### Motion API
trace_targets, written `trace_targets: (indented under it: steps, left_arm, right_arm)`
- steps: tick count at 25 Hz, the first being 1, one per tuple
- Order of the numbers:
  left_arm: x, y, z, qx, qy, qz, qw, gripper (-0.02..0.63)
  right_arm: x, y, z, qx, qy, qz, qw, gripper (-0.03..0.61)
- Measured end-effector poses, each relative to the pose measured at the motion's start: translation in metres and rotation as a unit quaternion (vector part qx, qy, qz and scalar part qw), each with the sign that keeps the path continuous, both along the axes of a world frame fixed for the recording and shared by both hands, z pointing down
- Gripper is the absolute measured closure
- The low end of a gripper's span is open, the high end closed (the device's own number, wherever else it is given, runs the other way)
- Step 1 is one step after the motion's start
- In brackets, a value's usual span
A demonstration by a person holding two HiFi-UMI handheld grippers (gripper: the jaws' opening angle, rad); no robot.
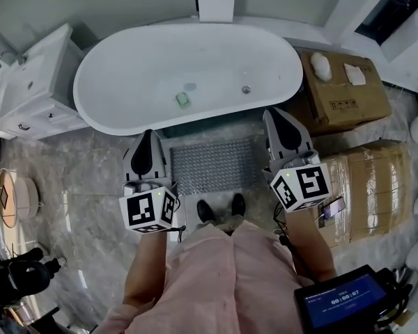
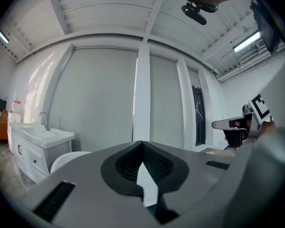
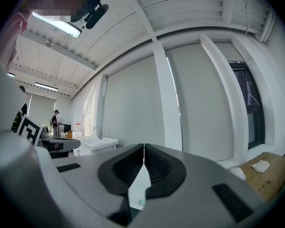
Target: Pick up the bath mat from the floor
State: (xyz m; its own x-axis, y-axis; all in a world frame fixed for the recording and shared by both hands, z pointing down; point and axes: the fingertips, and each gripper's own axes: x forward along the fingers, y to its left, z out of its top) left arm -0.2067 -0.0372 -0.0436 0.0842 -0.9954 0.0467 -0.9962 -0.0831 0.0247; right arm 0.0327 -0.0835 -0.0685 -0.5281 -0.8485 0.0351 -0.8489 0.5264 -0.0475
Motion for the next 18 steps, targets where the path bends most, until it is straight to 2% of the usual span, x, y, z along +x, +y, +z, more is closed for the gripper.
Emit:
trace_targets:
  steps: [6, 11, 18]
  left_arm:
    - [0.025, -0.019, 0.019, -0.040, -0.004, -0.007, 0.9992, 0.589]
    - [0.021, -0.013, 0.041, -0.070, -0.007, -0.013, 0.9974, 0.589]
    - [0.019, -0.006, 0.090, -0.119, -0.007, -0.015, 0.9927, 0.589]
  right_arm:
    - [0.023, -0.020, 0.021, -0.028, 0.013, -0.015, 0.999, 0.561]
    - [0.022, -0.018, 0.044, -0.052, 0.025, -0.025, 0.998, 0.561]
    - [0.034, -0.020, 0.093, -0.095, 0.028, -0.011, 0.995, 0.561]
